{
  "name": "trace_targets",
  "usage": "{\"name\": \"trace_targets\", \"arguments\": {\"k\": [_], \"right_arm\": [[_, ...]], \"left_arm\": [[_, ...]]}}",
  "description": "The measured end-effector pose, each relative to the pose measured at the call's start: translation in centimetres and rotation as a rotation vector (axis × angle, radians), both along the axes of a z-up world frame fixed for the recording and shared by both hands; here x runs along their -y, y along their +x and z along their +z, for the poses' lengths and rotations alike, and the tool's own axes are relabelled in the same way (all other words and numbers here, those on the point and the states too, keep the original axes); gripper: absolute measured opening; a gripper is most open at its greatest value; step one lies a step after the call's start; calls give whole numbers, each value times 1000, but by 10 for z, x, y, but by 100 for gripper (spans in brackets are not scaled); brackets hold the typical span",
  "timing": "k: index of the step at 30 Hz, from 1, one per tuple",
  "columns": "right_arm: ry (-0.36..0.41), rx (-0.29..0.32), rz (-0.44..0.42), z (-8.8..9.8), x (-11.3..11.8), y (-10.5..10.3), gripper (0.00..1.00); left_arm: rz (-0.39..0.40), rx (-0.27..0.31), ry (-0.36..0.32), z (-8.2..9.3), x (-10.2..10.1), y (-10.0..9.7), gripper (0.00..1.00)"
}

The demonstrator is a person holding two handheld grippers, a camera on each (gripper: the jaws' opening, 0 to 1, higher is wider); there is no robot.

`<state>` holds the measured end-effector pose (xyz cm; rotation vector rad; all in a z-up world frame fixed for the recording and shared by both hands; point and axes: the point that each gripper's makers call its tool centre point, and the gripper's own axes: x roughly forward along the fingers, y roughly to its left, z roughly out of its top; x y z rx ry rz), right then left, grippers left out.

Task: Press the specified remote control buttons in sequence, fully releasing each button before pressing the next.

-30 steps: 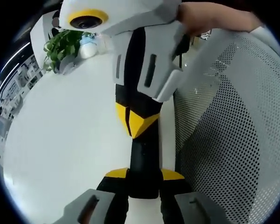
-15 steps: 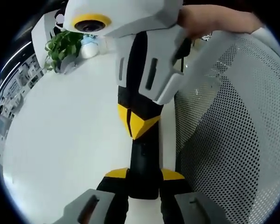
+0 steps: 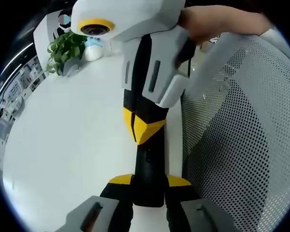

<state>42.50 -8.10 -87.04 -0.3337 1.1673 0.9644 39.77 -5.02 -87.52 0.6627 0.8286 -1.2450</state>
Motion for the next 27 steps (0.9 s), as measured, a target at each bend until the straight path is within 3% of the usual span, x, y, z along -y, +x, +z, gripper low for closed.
{"name": "trace_targets", "arguments": {"k": [27], "right_arm": [[-22,60,78,-1,0,1,0]], "left_arm": [[-5,3,3,0,1,0,24]]}}
